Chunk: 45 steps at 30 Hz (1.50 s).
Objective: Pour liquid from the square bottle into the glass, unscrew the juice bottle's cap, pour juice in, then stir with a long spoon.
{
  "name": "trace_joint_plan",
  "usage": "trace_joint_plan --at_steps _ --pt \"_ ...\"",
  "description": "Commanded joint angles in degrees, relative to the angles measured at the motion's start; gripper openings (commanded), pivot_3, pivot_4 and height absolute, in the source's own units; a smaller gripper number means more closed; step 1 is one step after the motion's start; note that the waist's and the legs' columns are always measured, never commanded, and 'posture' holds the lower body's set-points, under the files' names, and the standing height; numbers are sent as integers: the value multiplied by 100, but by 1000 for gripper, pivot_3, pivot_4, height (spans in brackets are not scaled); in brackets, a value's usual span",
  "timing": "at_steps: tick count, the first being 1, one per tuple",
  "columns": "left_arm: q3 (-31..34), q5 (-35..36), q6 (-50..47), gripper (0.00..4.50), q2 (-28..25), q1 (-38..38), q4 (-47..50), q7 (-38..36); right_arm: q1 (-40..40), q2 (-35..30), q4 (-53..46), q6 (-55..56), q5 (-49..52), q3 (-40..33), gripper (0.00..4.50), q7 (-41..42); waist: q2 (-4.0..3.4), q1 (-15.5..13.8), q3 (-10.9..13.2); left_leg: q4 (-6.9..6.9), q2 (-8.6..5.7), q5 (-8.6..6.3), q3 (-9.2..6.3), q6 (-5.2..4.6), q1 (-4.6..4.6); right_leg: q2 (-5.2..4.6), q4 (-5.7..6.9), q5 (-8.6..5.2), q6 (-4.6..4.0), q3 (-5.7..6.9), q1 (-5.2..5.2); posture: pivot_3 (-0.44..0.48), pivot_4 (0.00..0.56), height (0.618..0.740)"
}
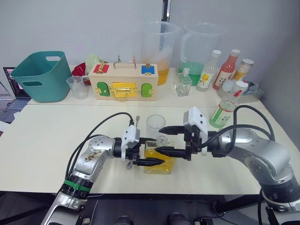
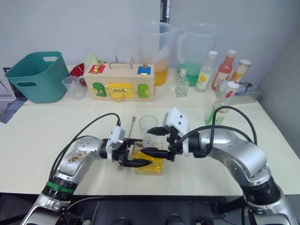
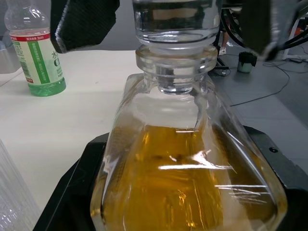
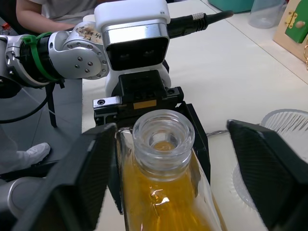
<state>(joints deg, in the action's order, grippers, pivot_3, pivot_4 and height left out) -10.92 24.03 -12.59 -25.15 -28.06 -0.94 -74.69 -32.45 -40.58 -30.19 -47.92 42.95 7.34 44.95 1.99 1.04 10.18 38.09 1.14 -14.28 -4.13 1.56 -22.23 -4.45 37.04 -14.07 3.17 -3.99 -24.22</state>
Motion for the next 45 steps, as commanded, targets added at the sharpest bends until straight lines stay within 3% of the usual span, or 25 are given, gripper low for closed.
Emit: trace_joint_plan --at_steps 1,5,22,28,35,39,45 --pt "-63 18 -16 2827 -7 37 235 5 69 89 -115 213 -65 -86 2274 61 0 -4 0 0 0 0 0 0 1 0 0 0 0 0 0 0 150 731" --pt "-82 5 -8 2827 8 15 223 34 161 176 -135 324 -173 -31 1120 98 0 -5 0 0 -1 0 -1 0 0 -1 -1 0 0 0 2 0 150 731" --pt "-160 24 101 2827 51 35 243 -81 360 441 -187 -410 770 -496 1128 -127 0 -8 0 0 -1 0 -3 0 3 0 0 0 0 1 5 0 150 731" --pt "-155 36 86 2827 42 64 246 -76 322 118 -459 517 85 -316 1127 534 -1 -14 0 0 -3 0 -3 0 0 -1 -2 0 1 1 3 0 150 731" --pt "-179 12 83 2827 31 34 192 -89 194 130 -466 1217 -367 -315 1127 743 0 -13 0 0 -3 0 -4 0 1 -1 -2 0 1 1 4 0 150 731" --pt "-189 8 95 2827 38 24 172 -102 77 163 -287 897 300 -947 1127 583 0 -22 0 0 -2 0 -5 0 1 -1 -2 0 0 1 4 0 150 731" --pt "-87 54 149 2827 117 -44 121 -21 617 -738 653 903 53 -2282 1126 508 0 -52 0 0 -7 0 -5 0 -1 -5 -5 0 1 1 8 0 150 731"
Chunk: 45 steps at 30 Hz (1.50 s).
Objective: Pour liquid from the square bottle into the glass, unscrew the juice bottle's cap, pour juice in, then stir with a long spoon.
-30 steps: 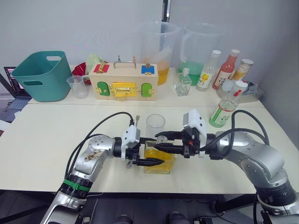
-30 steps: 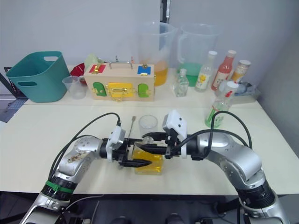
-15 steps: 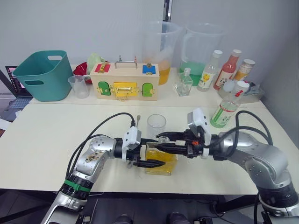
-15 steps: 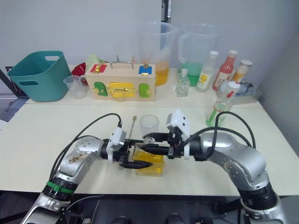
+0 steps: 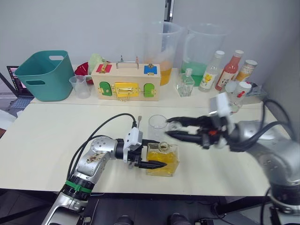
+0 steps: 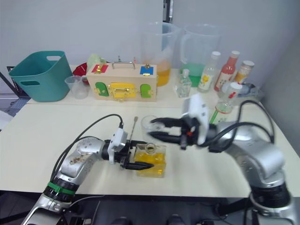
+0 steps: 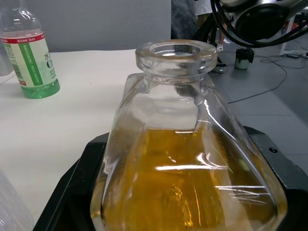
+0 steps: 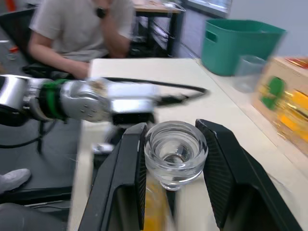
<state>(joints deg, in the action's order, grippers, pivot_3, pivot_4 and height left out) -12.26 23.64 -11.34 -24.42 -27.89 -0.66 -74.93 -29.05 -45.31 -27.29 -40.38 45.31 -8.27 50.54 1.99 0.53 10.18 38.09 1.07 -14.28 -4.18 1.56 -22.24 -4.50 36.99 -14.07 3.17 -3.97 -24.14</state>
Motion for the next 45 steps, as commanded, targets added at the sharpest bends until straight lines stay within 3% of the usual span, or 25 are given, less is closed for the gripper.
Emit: trace_joint_plan --at_steps 1,5,9,18,25,36,38,45 --pt "70 108 26 2827 54 -79 112 15 567 -403 599 281 -377 -970 1126 -38 0 0 0 0 0 0 0 0 1 0 0 0 0 0 0 0 150 731" --pt "97 57 137 2827 68 -126 141 62 1391 -524 1383 923 -931 -1626 1126 -68 0 5 0 0 -1 -1 1 -2 -1 0 0 0 0 -2 -1 0 150 731" --pt "137 -31 137 2827 148 -203 183 328 1995 -198 2831 2161 -1774 -1997 1126 -471 -4 24 -1 0 -1 -1 3 -2 4 2 1 0 0 -5 0 0 150 731" --pt "156 -39 61 2827 118 -180 346 491 1391 466 5122 3642 -2688 -1637 1126 -1263 -41 131 -1 0 -1 0 8 -2 13 4 2 0 0 -15 6 0 150 731" --pt "190 -40 44 2827 59 -161 396 626 973 614 5981 3974 -2652 -1710 1126 -1505 -57 170 -1 0 -2 0 7 -2 11 2 3 0 0 -15 5 0 150 731" --pt "150 8 11 2827 51 -86 483 756 922 636 6321 3892 -2564 -1691 1126 -1533 -61 185 -2 0 -2 0 7 -2 11 3 3 0 0 -16 6 0 150 731" --pt "140 7 1 2827 62 -91 489 766 975 632 6155 3817 -2483 -1739 2181 -1541 -61 186 -2 0 -2 0 7 -2 11 3 3 0 0 -16 6 0 150 731" --pt "170 31 -54 2827 74 -89 502 795 1183 438 5452 3510 -2218 -2000 4464 -1562 -67 182 -2 0 -2 0 7 -2 9 2 3 0 0 -16 6 0 150 731"
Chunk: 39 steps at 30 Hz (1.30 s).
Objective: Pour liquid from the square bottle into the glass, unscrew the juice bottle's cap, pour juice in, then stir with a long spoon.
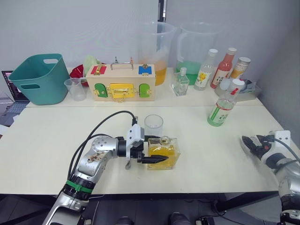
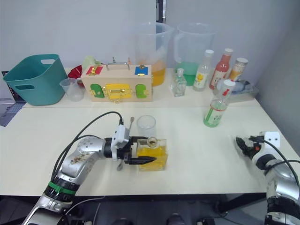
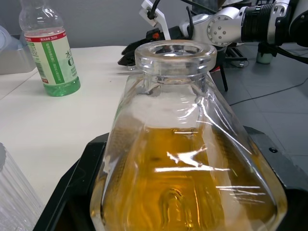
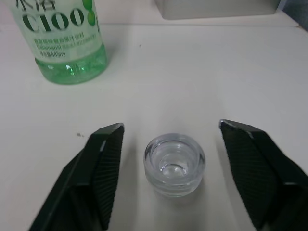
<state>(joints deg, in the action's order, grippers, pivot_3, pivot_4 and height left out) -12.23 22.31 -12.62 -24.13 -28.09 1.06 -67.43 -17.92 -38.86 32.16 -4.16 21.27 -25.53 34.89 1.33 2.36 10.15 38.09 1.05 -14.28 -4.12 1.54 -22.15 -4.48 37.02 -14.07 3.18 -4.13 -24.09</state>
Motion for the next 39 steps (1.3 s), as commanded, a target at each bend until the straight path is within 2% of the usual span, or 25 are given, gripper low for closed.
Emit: trace_joint_plan --at_steps 1,9,13,16,21,26,33,39 --pt "184 184 49 2827 40 -64 341 50 120 -245 -649 -213 260 -324 4464 23 -1 0 0 0 0 0 0 0 -1 0 0 0 0 0 0 0 150 731" --pt "294 318 -176 2827 4 -56 440 119 681 -812 -2164 -1367 946 -528 4464 772 -10 1 1 0 0 0 -1 0 -1 1 1 0 1 0 0 0 150 731" --pt "384 374 -283 2827 -46 -19 559 145 986 -1281 -2973 -2193 1648 -474 4464 1787 -11 10 1 0 1 0 -1 0 0 3 -1 -1 1 0 1 0 150 731" --pt "477 478 -466 2827 -161 65 788 158 1153 -1670 -3754 -2841 2230 -305 4464 2526 -13 18 2 0 2 0 -3 -1 -1 4 1 -1 1 0 -2 0 150 731" --pt "665 745 -829 2827 -435 298 1316 214 863 -1900 -4405 -3578 2654 283 4464 2867 -12 13 2 0 2 0 -4 0 0 4 -3 -2 3 1 2 0 150 731" --pt "900 980 -1180 2827 -758 612 1890 355 372 -1842 -4564 -3855 2880 644 4464 3039 -12 -8 3 1 0 0 -5 0 -9 0 -7 -3 5 2 -3 0 150 731" --pt "2063 1891 -2076 2827 -1349 1108 2872 1070 -515 -1796 -3947 -3678 2454 1452 4464 3659 -9 1 5 1 5 0 -7 0 -10 2 -5 -3 5 6 -7 0 150 731" --pt "2933 2228 -2507 2827 -1965 1350 2949 1410 -994 -1585 -3561 -3524 2168 1904 4464 4033 -8 0 6 1 4 0 -7 0 -10 2 -3 -3 5 7 -9 0 150 731"
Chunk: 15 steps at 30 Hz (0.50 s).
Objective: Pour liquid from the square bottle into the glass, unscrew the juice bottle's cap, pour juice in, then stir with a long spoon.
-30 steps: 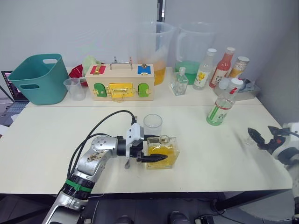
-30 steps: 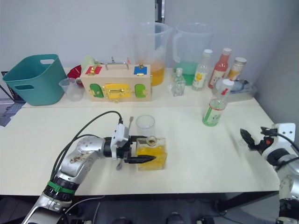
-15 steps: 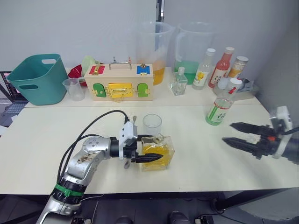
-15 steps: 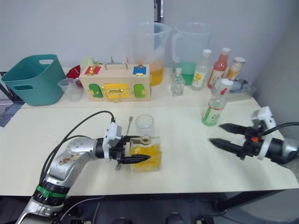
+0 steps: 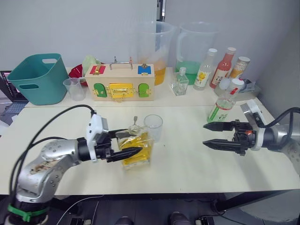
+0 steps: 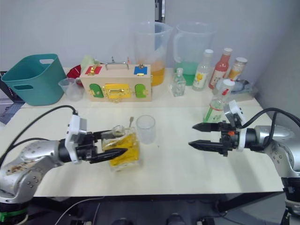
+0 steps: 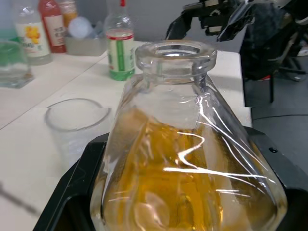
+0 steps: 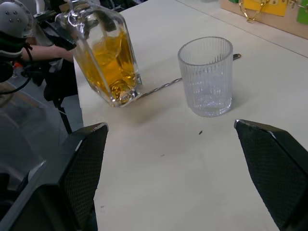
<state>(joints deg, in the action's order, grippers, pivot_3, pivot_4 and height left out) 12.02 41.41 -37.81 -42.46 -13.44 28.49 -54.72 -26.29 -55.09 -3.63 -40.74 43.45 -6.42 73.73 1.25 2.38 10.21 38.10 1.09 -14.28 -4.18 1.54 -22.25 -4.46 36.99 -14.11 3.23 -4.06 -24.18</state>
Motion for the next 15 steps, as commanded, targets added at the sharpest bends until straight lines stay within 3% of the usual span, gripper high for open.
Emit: trace_joint_plan --at_steps 1,8,15 --pt "611 285 1 2827 -222 -126 147 184 -186 73 42 166 -82 23 4464 178 4 -9 2 0 0 0 0 0 -1 0 -1 0 0 0 -1 0 150 731" --pt "620 -675 662 2827 -391 -692 -602 761 -70 293 67 355 -263 4 4464 181 17 -49 10 0 -1 0 0 1 -3 -1 -3 0 -1 3 0 0 150 731" --pt "-420 -2013 1335 2827 -175 -1623 -1491 1260 491 299 -138 474 -357 -372 4464 -161 21 -143 12 0 -4 0 -4 1 -12 -4 0 1 -1 5 -9 0 150 731"
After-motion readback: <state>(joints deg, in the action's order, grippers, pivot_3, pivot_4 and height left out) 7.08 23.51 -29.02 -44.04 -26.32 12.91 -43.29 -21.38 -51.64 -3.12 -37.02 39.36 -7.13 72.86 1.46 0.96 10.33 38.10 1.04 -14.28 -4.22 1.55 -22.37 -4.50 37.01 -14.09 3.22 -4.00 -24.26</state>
